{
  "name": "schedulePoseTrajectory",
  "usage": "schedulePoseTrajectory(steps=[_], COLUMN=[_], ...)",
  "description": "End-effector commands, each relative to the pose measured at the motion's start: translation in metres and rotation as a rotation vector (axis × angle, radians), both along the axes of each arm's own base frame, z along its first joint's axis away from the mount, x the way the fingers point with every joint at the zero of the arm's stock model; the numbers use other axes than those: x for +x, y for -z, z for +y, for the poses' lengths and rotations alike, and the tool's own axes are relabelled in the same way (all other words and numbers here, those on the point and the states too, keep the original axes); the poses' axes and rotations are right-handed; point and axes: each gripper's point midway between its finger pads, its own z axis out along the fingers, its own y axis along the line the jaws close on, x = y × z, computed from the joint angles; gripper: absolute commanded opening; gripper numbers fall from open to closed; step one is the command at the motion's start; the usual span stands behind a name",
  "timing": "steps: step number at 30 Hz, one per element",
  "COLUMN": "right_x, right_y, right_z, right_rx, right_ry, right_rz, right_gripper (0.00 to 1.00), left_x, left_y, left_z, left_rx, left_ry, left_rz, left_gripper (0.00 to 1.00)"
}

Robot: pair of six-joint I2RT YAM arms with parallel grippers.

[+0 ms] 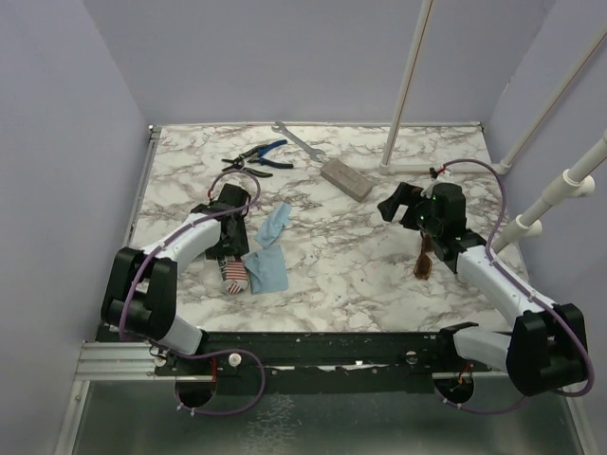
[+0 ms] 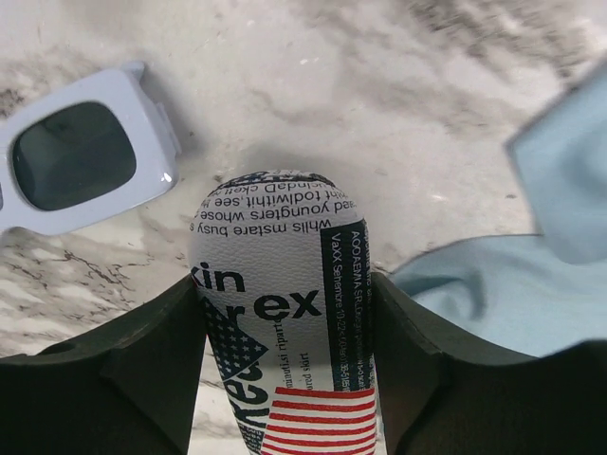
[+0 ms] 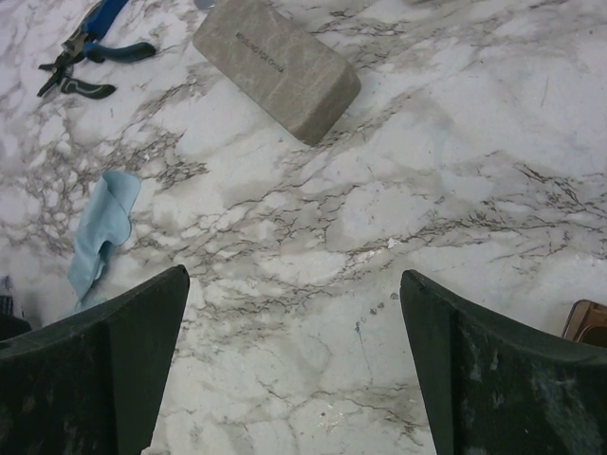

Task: Organize the sunglasses
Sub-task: Pick up the sunglasses case from the center of the board.

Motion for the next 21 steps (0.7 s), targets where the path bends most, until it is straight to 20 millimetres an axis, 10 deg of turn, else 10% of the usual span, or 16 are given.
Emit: schedulePoseTrajectory(steps=[1, 9, 15, 21], right_x=[0.0, -0.046, -0.106, -0.148], right_y=[-0.046, -0.143, -0.209, -0.231], right_z=[0.022, 0.079, 0.117, 0.169], right_rx=[-0.005, 0.025, 0.143, 0.257], right_ry=[-0.158, -0.642, -0.938, -1.155], right_rz=[-0.112, -0.457, -0.73, -0.833], right_gripper=[0.97, 0.99, 1.0, 1.0], left_x=[0.034, 0.062, 0.021, -0.035], left_y=[-0.058, -0.219, -0.329, -0.372], left_z=[-0.028, -0.103, -0.148, -0.163], left_rx=[-0.112, -0.4, -0.574, -0.667], left_ry=[0.126, 0.623, 1.05, 1.29], left_rz=[-0.125, -0.514, -0.918, -1.087], left_gripper=[0.0, 0.0, 0.0, 0.0])
